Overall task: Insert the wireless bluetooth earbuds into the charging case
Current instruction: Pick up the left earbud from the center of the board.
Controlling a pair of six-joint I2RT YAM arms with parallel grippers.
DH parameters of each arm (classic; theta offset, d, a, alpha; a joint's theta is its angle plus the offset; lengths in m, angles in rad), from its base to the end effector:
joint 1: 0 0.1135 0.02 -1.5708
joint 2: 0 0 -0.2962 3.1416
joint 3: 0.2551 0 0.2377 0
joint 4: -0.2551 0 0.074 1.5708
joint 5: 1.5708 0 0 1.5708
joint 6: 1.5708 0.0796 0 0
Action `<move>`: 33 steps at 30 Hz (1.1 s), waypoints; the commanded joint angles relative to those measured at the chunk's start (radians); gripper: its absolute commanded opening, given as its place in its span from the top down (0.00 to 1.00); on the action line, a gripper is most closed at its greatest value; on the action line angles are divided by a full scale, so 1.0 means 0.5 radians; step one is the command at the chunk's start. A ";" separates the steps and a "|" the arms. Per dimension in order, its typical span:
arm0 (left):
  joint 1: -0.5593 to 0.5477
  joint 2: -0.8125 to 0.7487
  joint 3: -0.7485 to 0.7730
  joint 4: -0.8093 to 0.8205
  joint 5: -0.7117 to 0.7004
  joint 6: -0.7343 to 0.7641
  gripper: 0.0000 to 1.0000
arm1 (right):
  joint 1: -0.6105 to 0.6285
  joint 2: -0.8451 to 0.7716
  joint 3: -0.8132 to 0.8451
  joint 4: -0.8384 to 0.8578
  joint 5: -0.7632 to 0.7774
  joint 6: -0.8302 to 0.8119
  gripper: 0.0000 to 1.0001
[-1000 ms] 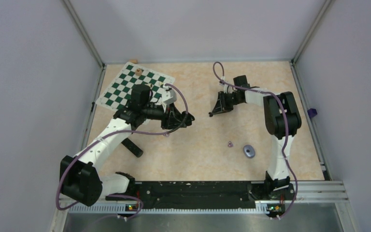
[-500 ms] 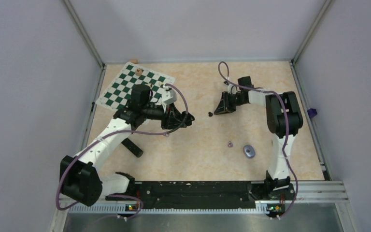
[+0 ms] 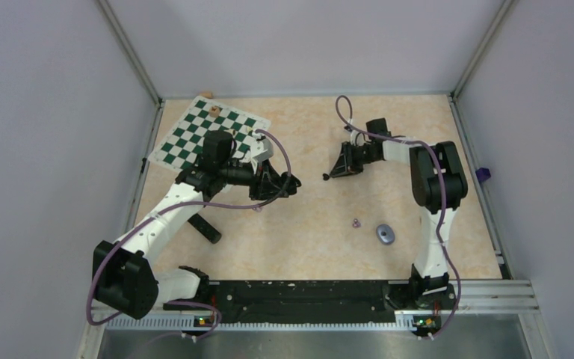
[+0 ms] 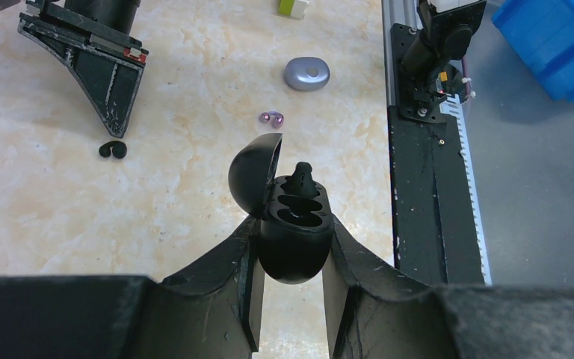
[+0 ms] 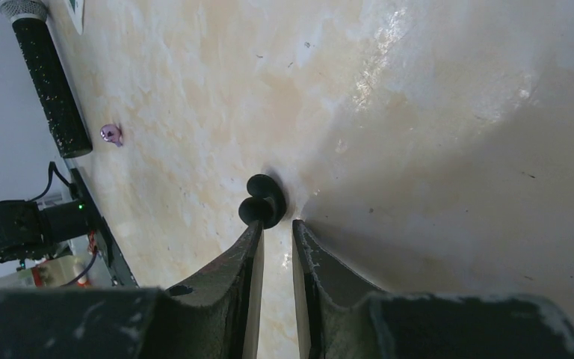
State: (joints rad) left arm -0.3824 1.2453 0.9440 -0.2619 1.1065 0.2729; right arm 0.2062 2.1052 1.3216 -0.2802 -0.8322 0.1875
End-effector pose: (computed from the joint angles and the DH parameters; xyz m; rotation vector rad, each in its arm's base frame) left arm 0.2104 -0.1613 0.3246 1.2228 1.5893 -1.2279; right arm 0.4168 0.1473 0.1370 -0.3153 2.5432 1.2324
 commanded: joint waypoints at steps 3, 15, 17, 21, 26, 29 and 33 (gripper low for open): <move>-0.011 -0.055 0.042 0.028 0.027 0.033 1.00 | 0.050 0.051 -0.004 0.013 0.039 -0.022 0.79; -0.011 -0.054 0.039 0.026 0.026 0.039 1.00 | 0.092 0.092 0.034 -0.037 0.117 -0.056 0.77; -0.009 -0.056 0.039 0.027 0.028 0.037 1.00 | 0.100 0.103 0.042 -0.043 0.126 -0.060 0.77; -0.009 -0.055 0.039 0.026 0.028 0.037 1.00 | 0.109 0.120 0.058 -0.048 0.126 -0.062 0.77; -0.009 -0.058 0.039 0.026 0.030 0.040 1.00 | 0.112 0.136 0.066 -0.053 0.117 -0.071 0.74; -0.010 -0.056 0.039 0.027 0.029 0.040 1.00 | 0.114 0.139 0.072 -0.053 0.113 -0.076 0.71; -0.010 -0.056 0.039 0.027 0.029 0.039 1.00 | 0.132 0.148 0.086 -0.075 0.122 -0.092 0.70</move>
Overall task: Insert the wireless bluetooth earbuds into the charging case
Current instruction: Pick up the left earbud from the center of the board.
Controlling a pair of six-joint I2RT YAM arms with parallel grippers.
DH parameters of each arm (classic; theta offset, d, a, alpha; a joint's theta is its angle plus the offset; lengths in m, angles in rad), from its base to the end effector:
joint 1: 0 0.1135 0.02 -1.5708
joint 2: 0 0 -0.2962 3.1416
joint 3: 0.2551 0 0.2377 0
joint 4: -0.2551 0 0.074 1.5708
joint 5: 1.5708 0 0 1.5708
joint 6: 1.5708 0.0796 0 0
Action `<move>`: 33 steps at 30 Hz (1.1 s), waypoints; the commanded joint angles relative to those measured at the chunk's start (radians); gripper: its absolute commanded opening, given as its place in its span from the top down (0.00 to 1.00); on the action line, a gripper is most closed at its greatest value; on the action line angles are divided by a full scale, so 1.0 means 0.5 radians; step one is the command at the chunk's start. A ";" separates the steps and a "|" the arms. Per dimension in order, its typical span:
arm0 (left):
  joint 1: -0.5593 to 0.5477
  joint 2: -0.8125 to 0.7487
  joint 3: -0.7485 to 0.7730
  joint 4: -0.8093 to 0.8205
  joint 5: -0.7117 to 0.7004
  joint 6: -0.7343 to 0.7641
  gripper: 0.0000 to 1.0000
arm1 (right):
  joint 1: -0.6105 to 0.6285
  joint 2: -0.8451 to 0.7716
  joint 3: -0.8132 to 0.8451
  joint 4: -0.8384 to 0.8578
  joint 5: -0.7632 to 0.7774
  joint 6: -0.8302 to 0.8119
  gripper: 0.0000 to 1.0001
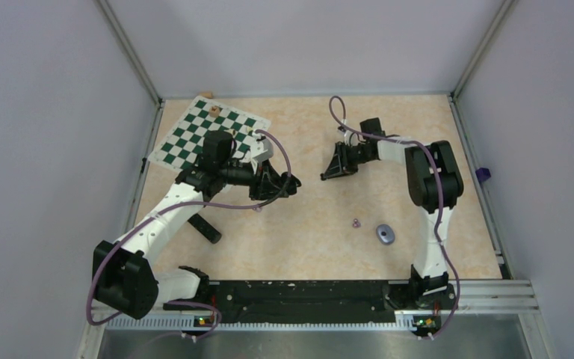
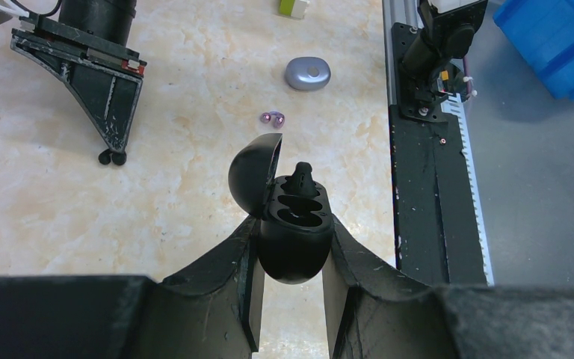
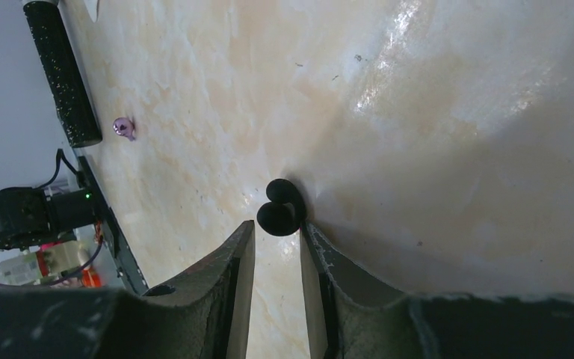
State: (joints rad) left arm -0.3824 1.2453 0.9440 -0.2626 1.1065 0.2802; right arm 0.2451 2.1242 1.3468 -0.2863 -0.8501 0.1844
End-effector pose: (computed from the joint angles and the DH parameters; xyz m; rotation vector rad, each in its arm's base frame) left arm 0.2104 -0.1613 0.3246 1.2274 1.5842 -1.2236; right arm 0.4154 0.1655 0.1363 -0.3764 2.5402 1.2688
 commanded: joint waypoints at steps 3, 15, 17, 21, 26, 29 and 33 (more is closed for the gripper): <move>-0.008 -0.056 0.042 0.027 0.031 0.025 1.00 | 0.073 0.119 0.052 -0.088 0.196 -0.112 0.70; -0.008 -0.073 0.039 0.016 0.028 0.034 1.00 | -0.007 0.010 0.015 -0.083 0.160 -0.111 0.72; -0.010 -0.075 0.038 0.016 0.029 0.033 1.00 | -0.022 0.015 0.006 -0.076 0.159 -0.097 0.72; -0.010 -0.073 0.042 0.014 0.031 0.033 1.00 | -0.027 0.041 0.004 -0.066 0.163 -0.082 0.74; -0.010 -0.070 0.042 0.016 0.029 0.035 1.00 | -0.027 0.055 0.005 -0.065 0.184 -0.075 0.75; -0.010 -0.062 0.046 0.016 0.036 0.035 1.00 | -0.026 0.067 0.006 -0.063 0.203 -0.067 0.77; -0.010 -0.059 0.050 0.011 0.036 0.034 1.00 | -0.014 0.094 0.013 -0.065 0.222 -0.059 0.78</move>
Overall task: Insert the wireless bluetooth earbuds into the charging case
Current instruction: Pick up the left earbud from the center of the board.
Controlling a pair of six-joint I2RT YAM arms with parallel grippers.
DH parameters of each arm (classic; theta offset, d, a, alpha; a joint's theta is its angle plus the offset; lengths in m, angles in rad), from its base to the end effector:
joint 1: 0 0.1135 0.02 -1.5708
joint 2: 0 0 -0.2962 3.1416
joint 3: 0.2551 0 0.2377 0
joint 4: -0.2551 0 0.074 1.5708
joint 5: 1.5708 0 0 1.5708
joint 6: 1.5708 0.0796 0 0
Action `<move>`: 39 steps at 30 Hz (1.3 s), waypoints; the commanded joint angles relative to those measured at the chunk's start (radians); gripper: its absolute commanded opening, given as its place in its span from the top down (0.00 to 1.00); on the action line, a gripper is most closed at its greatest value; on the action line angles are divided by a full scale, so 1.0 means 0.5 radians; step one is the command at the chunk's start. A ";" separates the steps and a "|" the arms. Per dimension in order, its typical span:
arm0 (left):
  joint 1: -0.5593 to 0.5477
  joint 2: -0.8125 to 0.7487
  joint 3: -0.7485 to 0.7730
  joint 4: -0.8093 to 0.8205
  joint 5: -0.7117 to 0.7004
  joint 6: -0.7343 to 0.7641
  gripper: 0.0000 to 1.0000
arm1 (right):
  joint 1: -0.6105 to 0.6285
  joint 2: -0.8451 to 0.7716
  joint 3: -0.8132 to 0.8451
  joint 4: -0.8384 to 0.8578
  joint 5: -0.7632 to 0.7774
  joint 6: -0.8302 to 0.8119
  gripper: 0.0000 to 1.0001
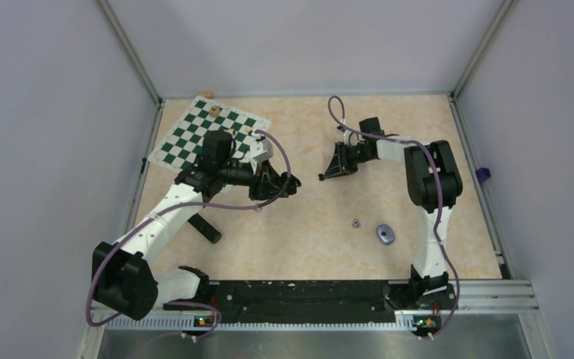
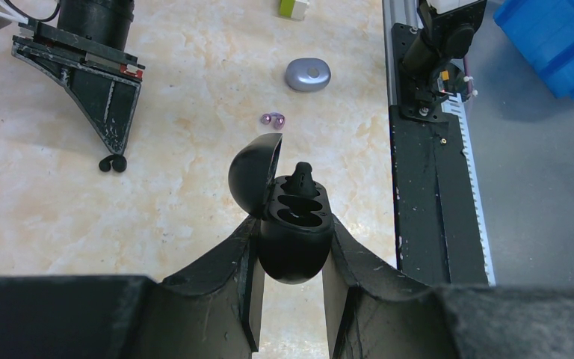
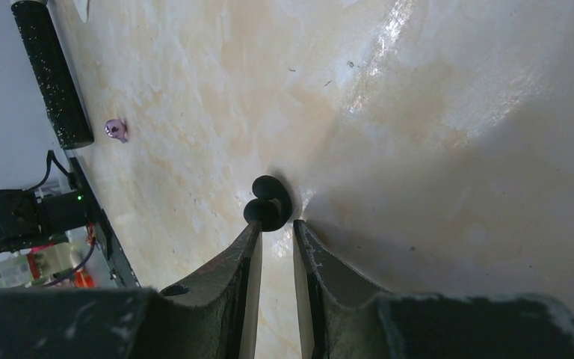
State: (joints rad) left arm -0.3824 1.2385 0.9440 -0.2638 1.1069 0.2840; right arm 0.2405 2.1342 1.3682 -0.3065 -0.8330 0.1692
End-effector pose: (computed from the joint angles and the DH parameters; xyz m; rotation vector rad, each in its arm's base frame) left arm 0.2090 -0.1608 0.3261 1.2310 1.5755 -1.2189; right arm 0.4196 0.1636 0.1357 -0.3791 2.5472 1.2408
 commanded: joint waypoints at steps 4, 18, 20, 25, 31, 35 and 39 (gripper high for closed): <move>-0.009 -0.049 0.054 0.009 0.034 0.027 1.00 | 0.019 0.080 -0.027 -0.026 0.202 -0.032 0.77; -0.008 -0.045 0.076 -0.022 0.047 0.036 1.00 | 0.053 0.106 -0.008 -0.040 0.259 -0.032 0.77; -0.011 -0.046 0.076 -0.021 0.045 0.036 1.00 | 0.062 0.114 0.000 -0.047 0.267 -0.035 0.77; -0.010 -0.044 0.075 -0.022 0.047 0.036 1.00 | 0.087 0.134 0.018 -0.058 0.294 -0.037 0.77; -0.009 -0.044 0.073 -0.025 0.045 0.041 1.00 | 0.089 0.146 0.028 -0.059 0.295 -0.032 0.78; -0.011 -0.043 0.073 -0.025 0.047 0.041 1.00 | 0.096 0.154 0.030 -0.059 0.293 -0.031 0.78; -0.008 -0.043 0.072 -0.025 0.046 0.041 1.00 | 0.110 0.161 0.036 -0.059 0.285 -0.035 0.78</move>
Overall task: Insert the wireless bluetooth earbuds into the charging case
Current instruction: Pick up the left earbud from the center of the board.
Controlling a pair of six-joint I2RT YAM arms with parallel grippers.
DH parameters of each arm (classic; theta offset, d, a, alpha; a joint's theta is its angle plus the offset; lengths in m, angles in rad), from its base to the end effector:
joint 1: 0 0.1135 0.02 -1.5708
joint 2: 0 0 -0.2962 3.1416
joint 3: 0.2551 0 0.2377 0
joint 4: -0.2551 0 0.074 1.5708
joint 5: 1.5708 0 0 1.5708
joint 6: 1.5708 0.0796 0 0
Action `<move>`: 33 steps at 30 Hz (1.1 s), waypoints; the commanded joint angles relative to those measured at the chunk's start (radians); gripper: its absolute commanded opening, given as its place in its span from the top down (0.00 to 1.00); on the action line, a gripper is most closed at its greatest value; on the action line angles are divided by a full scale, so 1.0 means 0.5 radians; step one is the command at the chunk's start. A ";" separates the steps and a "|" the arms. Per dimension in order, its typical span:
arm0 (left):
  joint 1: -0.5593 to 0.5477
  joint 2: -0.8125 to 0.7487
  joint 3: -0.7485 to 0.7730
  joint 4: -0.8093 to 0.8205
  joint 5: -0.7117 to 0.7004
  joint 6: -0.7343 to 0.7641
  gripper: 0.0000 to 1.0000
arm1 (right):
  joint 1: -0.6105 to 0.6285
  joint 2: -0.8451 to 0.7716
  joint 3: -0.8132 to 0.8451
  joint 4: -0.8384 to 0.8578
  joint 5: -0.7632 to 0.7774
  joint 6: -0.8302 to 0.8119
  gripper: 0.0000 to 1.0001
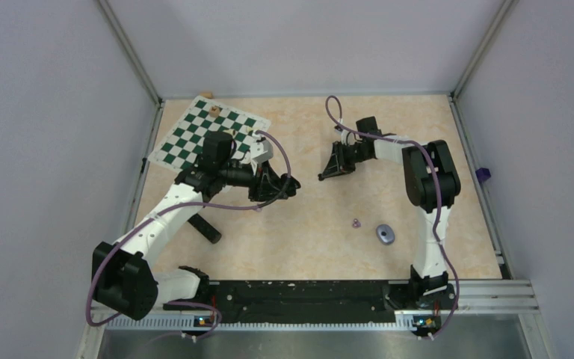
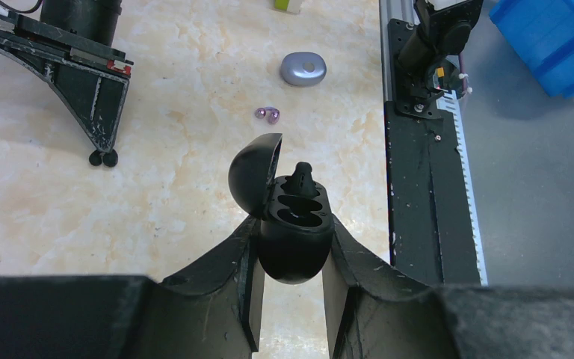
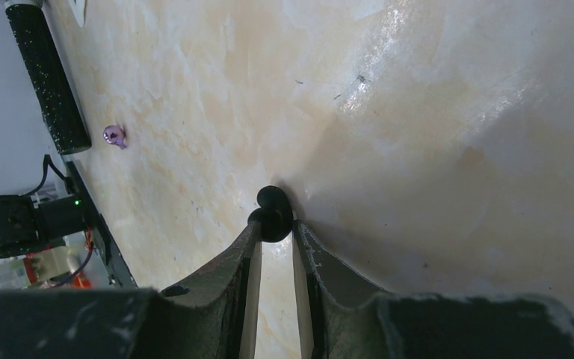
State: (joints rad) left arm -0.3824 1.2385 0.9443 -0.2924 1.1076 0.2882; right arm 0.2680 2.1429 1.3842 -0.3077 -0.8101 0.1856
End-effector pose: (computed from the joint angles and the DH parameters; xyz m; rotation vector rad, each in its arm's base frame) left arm 0.2074 -0.1602 0.3236 1.2293 1.5991 -1.2309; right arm 0.4195 0.1750 0.1350 -0.3903 2.5608 1.2248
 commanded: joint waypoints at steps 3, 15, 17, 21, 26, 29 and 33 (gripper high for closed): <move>-0.011 -0.044 0.073 0.031 0.044 0.035 1.00 | 0.068 0.152 0.008 -0.054 0.220 -0.069 0.78; -0.010 -0.054 0.066 0.030 0.044 0.045 1.00 | 0.083 0.150 0.017 -0.036 0.123 -0.074 0.87; -0.009 -0.055 0.063 0.033 0.043 0.046 1.00 | 0.084 0.129 0.018 -0.035 0.102 -0.085 0.88; -0.009 -0.058 0.058 0.033 0.043 0.049 1.00 | 0.081 0.038 0.025 -0.035 0.107 -0.118 0.88; -0.008 -0.058 0.056 0.033 0.043 0.046 1.00 | 0.081 -0.051 0.022 -0.034 0.159 -0.167 0.91; -0.011 -0.059 0.054 0.033 0.050 0.043 1.00 | 0.080 -0.112 0.022 -0.035 0.192 -0.190 0.92; -0.010 -0.055 0.053 0.035 0.052 0.042 1.00 | 0.081 -0.180 0.023 -0.047 0.221 -0.229 0.88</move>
State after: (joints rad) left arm -0.3824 1.2385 0.9443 -0.2924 1.1080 0.2913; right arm 0.3035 2.1239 1.3949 -0.3264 -0.7868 0.1291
